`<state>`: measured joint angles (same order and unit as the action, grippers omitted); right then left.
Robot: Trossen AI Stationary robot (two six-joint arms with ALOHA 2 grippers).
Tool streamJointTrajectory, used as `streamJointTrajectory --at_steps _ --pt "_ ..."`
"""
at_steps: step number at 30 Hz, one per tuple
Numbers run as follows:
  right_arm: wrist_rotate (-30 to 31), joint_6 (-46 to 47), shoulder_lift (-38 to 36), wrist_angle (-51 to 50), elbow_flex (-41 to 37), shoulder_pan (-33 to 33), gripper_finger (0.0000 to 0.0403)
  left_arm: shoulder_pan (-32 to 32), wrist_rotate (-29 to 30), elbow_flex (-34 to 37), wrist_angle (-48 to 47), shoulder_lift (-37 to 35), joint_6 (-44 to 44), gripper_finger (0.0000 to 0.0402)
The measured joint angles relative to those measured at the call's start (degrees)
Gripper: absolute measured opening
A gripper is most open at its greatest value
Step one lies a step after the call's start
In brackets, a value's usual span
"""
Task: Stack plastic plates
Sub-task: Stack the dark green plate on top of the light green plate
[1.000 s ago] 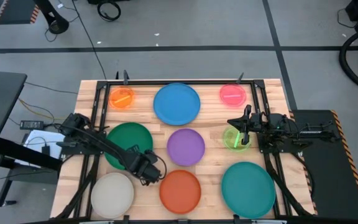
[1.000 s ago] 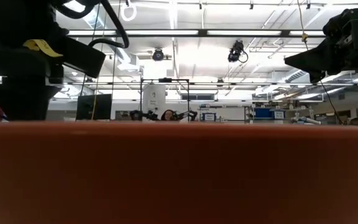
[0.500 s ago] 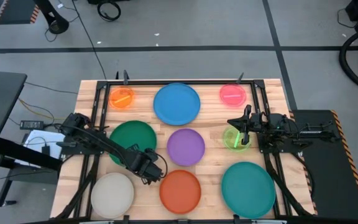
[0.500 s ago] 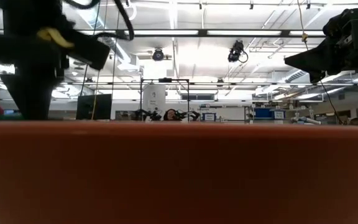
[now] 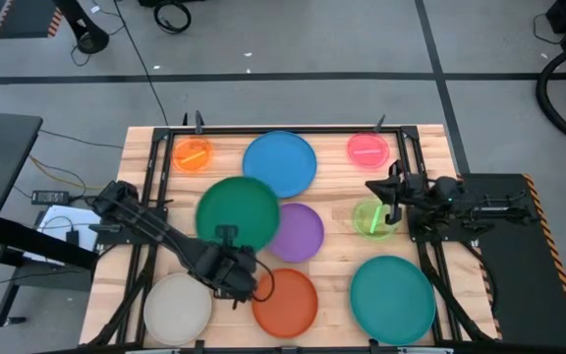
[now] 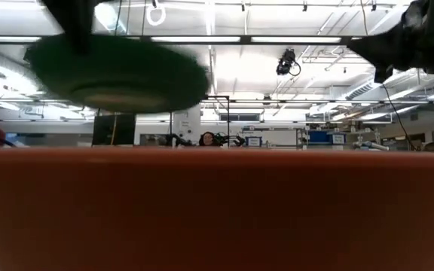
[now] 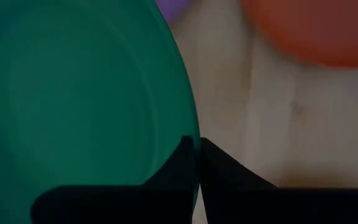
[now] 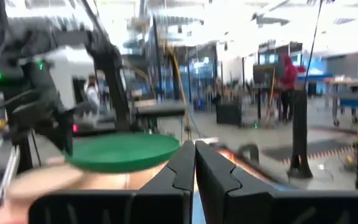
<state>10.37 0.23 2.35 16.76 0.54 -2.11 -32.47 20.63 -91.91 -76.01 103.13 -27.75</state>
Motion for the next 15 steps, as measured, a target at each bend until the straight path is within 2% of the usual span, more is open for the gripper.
streamJointTrajectory --at_steps 3,6,11,15 --pt "-0.59 -0.38 1.7 7.03 0.07 0.07 0.0023 0.59 1.41 -1.41 2.07 -0.54 12.05 0.0013" --pt "-3.94 -2.15 6.09 7.8 2.28 1.26 0.0023 3.17 -0.33 -1.56 5.86 -0.82 22.91 0.0012" --pt "-1.13 -3.89 20.86 7.65 9.19 5.9 0.0024 10.4 -6.99 -1.56 11.21 -1.44 38.15 0.0012" --pt "-0.14 -5.47 34.38 4.45 17.91 12.02 0.0035 14.92 -8.01 -1.56 12.4 -1.59 47.02 0.0012"
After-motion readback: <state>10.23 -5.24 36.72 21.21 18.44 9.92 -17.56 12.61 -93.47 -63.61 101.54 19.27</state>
